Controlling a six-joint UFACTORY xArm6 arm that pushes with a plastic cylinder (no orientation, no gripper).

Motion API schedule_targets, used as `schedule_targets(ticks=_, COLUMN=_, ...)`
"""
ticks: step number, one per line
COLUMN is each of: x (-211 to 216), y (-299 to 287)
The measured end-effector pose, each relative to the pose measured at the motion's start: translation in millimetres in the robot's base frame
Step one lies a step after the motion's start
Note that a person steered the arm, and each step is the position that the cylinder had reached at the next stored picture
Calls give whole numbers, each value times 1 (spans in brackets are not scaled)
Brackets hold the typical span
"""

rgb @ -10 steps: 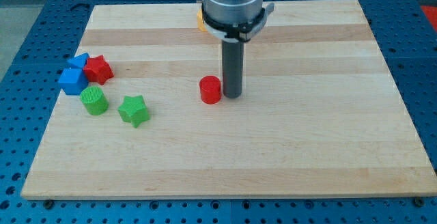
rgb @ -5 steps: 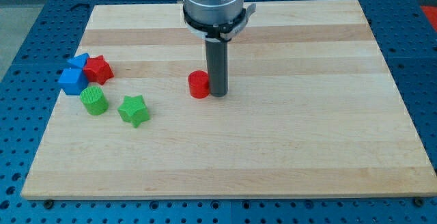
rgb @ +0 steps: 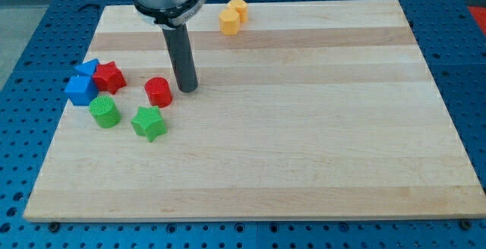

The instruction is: Slide the red circle to the red star

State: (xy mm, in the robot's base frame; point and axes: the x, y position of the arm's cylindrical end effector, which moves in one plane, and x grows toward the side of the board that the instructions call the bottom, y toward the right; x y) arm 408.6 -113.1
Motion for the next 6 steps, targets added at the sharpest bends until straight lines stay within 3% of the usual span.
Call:
schedule_targets(ticks=2, x=11, y=-26)
schedule_targets(ticks=5, x=35, y=-7)
schedule_targets(ticks=6, x=30, y=-39)
